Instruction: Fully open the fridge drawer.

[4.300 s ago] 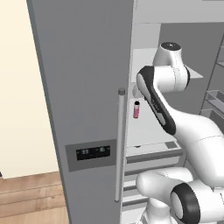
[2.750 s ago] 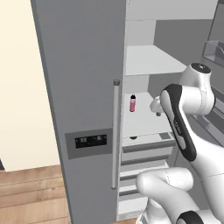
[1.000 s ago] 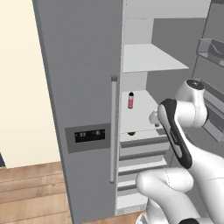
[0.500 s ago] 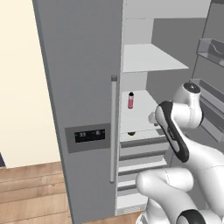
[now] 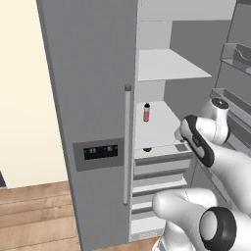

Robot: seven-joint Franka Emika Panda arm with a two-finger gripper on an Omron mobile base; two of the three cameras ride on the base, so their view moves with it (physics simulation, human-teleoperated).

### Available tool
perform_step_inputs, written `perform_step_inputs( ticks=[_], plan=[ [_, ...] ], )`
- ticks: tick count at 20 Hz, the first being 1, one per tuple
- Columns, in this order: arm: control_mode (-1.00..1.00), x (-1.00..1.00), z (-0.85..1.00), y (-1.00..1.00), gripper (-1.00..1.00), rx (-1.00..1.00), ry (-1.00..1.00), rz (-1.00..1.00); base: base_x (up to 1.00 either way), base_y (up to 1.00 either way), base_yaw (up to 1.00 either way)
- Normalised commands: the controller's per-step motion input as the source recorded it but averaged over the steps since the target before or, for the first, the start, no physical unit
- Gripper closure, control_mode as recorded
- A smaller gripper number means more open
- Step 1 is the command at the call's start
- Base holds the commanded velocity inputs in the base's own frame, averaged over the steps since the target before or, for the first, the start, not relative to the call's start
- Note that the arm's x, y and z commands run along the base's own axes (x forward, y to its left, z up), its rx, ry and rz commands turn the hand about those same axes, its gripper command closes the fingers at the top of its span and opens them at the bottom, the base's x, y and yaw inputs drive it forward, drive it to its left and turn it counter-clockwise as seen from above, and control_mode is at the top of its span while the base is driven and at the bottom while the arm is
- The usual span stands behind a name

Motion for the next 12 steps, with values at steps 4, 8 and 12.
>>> perform_step_inputs(
  ticks=[4,8,12],
  plan=[
    [-1.0,0.04,-0.3,-0.39,-1.0,-0.02,-0.02,0.0,0.0,0.0,0.0],
    [-1.0,0.13,-0.28,-0.03,-1.0,-0.14,0.0,-0.01,0.0,0.0,0.0],
    [-1.0,0.21,-0.03,0.0,-1.0,-0.11,0.0,0.0,0.0,0.0,0.0]
  ],
)
